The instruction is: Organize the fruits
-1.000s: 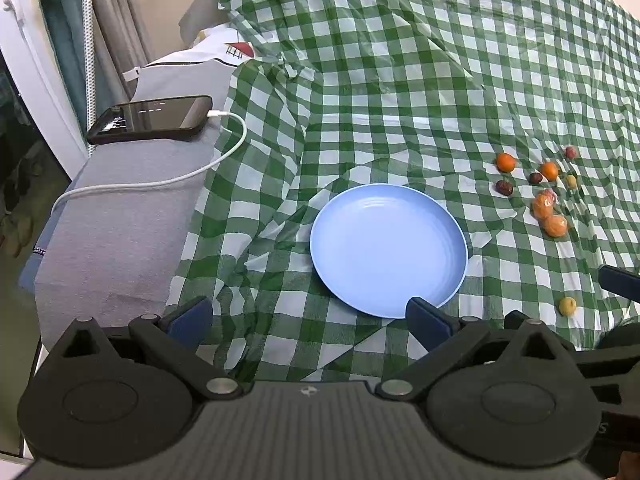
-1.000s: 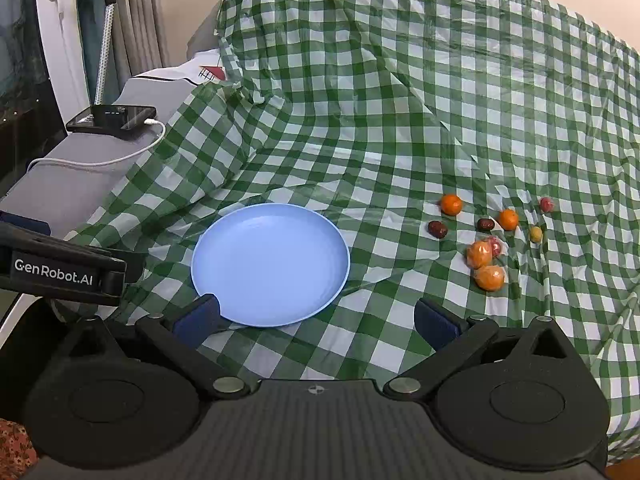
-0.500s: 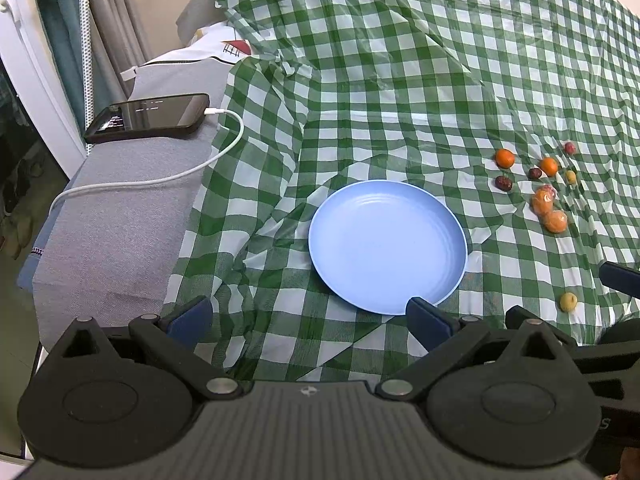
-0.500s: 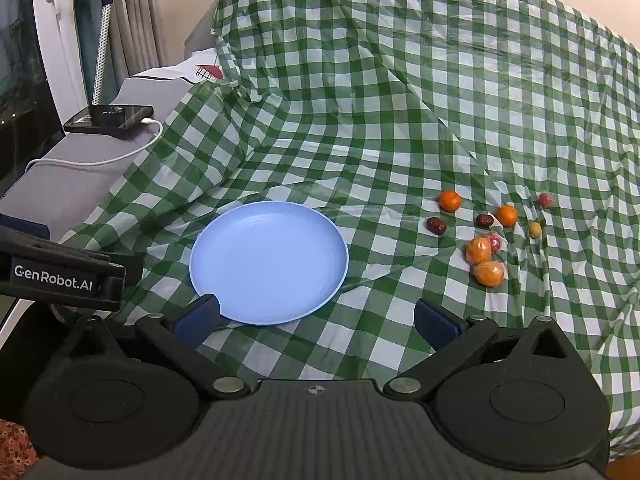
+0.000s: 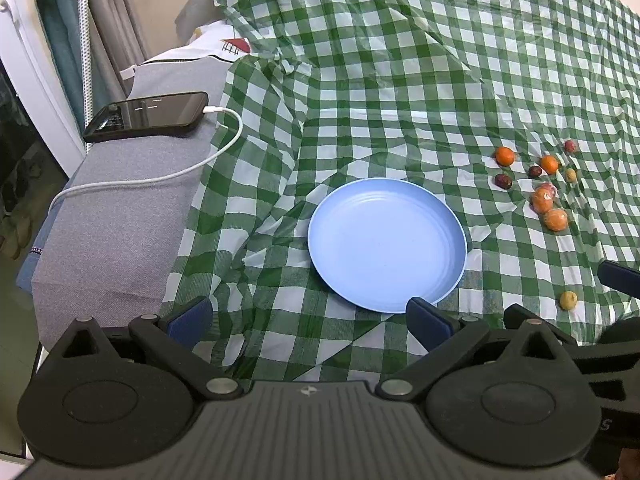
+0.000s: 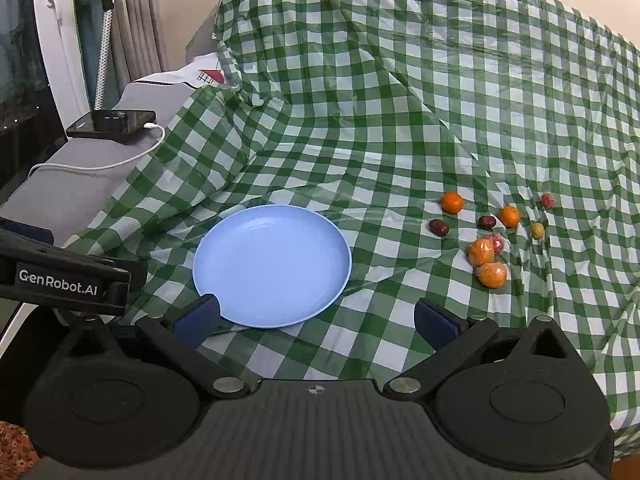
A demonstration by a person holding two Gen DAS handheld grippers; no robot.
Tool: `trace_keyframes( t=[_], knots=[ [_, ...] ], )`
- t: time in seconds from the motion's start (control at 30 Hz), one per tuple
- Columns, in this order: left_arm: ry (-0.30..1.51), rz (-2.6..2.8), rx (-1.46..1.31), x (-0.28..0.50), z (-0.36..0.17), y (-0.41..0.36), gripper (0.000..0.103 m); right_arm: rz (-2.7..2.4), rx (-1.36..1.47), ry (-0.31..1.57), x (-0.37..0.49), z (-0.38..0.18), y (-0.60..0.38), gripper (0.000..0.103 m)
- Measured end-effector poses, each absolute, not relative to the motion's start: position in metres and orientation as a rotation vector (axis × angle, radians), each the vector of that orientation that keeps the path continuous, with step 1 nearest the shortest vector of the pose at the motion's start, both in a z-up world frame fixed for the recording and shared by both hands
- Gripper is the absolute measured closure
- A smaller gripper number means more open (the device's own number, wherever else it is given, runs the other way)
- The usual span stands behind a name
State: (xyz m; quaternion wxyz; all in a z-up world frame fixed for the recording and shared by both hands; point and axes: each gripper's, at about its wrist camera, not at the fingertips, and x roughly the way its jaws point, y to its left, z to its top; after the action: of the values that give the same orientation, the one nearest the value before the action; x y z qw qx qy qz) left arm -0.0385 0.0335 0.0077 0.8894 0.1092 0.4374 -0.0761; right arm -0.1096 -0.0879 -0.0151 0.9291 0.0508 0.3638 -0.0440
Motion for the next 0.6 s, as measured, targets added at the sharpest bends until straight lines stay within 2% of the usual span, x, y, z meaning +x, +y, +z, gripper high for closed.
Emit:
trace_keyframes(
  t=[0.33, 0.6],
  knots=[
    [0.933, -0.161, 0.229, -0.029, 0.005, 0.026, 0.0, -0.153, 0.153, 0.762, -0.12, -0.024, -0.11, 0.001],
    [0.962, -0.232, 0.262, -0.017, -0.005, -0.01, 0.0, -0.389, 0.263, 0.756, -0.131, -0.068, -0.19, 0.001]
  ],
)
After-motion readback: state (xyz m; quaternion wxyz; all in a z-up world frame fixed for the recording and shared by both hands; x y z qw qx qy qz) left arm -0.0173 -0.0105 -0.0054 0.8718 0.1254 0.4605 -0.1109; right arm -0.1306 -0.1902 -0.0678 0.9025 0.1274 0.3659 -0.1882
